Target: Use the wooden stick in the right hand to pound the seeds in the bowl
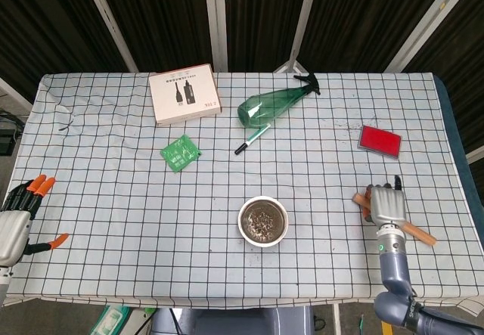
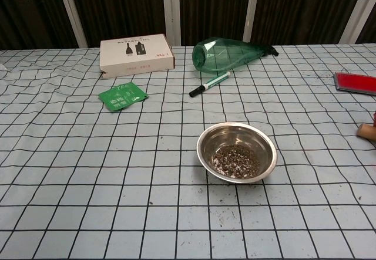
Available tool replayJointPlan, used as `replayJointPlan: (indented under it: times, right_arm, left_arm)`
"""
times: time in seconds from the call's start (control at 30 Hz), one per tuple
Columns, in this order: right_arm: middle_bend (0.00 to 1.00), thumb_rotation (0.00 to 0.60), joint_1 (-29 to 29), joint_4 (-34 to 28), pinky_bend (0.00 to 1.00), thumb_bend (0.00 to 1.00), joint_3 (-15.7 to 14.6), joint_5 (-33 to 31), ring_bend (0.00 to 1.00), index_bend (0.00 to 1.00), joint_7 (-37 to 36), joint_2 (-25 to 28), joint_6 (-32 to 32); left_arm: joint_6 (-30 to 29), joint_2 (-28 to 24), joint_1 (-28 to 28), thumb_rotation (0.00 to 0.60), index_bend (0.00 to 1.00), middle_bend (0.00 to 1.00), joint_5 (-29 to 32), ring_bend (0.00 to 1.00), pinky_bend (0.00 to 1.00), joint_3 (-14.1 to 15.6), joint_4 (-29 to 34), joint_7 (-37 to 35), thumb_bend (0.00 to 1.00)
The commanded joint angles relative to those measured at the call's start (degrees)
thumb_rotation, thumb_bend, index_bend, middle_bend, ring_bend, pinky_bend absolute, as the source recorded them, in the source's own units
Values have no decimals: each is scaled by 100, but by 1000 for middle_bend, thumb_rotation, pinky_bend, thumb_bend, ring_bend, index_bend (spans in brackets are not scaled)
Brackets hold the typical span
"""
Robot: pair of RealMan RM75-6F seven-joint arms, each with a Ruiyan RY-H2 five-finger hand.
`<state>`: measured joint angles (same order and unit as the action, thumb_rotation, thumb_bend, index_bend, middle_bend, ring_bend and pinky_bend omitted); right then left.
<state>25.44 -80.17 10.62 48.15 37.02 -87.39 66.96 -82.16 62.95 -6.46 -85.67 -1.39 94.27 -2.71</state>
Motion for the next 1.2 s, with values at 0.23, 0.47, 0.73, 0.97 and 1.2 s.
replayJointPlan:
  times: [0.23,0.47,0.73,0.97,1.2]
  right_arm:
    - [484,600,16,24,0,600,-118,174,345,611,16,9,20]
    - [500,600,15,19,353,680,-185,257,387,631,26,19,23]
    - [524,600,-4,-7,493,708,-210,432,423,661,-154,59,29]
    - [538,600,-31,-145,551,712,-224,631,442,679,-303,172,81]
    - [538,600,-80,-264,551,762,-273,846,443,679,-492,282,113]
  left_arm:
    - [6,-5,-4,600,0,0,-1,0,0,0,18,-11,86]
    - [7,-7,-3,600,0,0,-4,0,0,4,20,-16,87]
    - [12,-7,-4,600,0,0,3,0,0,4,25,-16,86]
    - [12,-11,-5,600,0,0,1,0,0,4,39,-13,86]
    - [7,-11,3,600,0,0,-4,0,0,12,38,-37,86]
